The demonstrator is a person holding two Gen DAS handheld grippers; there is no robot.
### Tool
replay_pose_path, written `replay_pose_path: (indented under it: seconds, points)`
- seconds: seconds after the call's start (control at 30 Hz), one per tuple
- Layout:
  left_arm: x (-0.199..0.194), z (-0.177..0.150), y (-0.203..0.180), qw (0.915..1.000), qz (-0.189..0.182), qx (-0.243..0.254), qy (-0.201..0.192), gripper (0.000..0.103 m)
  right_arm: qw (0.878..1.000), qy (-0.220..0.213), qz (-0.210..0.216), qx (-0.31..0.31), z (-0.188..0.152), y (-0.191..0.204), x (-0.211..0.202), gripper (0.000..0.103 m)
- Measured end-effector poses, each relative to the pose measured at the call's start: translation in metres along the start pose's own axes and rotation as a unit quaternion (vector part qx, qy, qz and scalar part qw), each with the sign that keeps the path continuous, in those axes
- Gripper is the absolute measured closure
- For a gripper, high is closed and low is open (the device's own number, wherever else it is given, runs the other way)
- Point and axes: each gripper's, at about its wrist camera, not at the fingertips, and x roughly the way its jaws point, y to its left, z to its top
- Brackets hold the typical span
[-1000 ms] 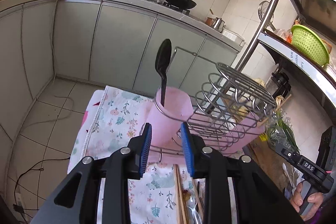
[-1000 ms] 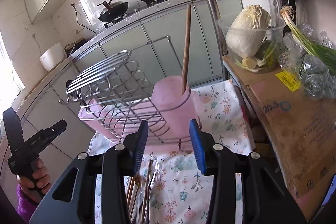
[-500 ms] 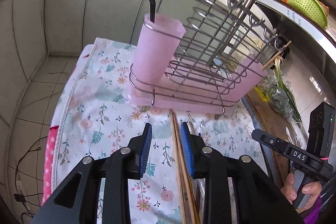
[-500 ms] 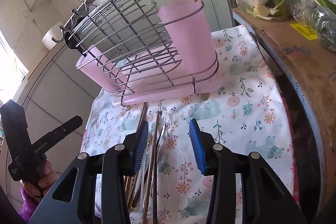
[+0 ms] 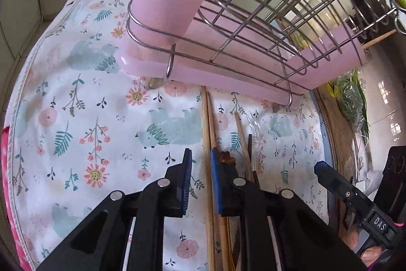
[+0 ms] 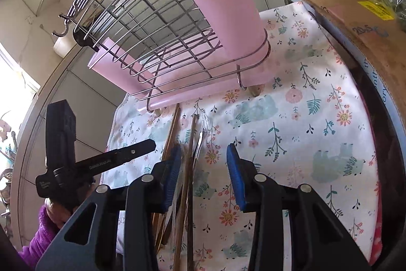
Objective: Organize utensils
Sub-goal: 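Lower both tools back down to the remaining utensils on the cloth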
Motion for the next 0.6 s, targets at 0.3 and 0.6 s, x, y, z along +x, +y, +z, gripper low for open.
replay_pose_path:
  seconds: [0.3, 0.6]
  points:
    - [0.017, 0.001, -0.005, 0.9995, -0.022, -0.01, 0.02, 0.096, 1.0, 0.015, 0.014, 0.01, -0.003, -0.006, 0.006, 0.067]
    - [0.024, -0.002, -0.009, 0.9985, -0.045, -0.015, 0.028, 0.092, 0.999, 0.031, 0.024, 0.005, -0.009, 0.001, 0.012, 0.067]
